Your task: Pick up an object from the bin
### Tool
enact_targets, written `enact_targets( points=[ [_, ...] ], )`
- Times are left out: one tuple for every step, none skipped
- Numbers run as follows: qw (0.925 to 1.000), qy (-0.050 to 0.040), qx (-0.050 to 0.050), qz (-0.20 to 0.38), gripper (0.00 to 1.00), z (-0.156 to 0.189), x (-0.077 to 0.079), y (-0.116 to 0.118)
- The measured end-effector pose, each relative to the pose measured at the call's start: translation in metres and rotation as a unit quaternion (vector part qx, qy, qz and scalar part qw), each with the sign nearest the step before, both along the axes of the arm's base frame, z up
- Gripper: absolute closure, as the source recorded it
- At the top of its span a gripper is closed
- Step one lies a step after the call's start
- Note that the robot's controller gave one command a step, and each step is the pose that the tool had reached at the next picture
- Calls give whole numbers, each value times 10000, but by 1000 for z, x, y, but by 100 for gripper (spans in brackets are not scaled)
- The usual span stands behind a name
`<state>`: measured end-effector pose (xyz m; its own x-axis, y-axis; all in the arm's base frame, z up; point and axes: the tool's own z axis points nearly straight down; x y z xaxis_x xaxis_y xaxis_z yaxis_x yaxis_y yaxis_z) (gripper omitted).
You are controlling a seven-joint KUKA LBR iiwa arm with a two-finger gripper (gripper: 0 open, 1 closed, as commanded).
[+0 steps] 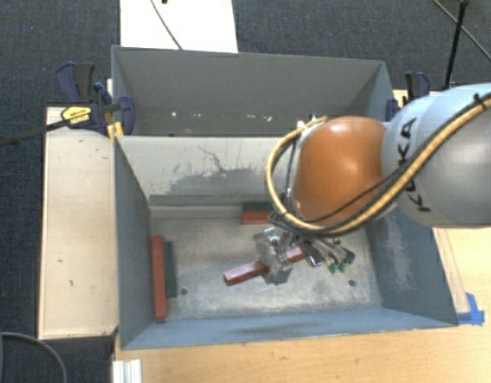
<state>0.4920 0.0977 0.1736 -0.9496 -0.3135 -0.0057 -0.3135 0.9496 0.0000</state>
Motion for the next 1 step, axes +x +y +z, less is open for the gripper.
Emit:
enact_targets(
  points=[
    [10000, -2, 0, -43, 100, 18, 1, 0]
  ],
)
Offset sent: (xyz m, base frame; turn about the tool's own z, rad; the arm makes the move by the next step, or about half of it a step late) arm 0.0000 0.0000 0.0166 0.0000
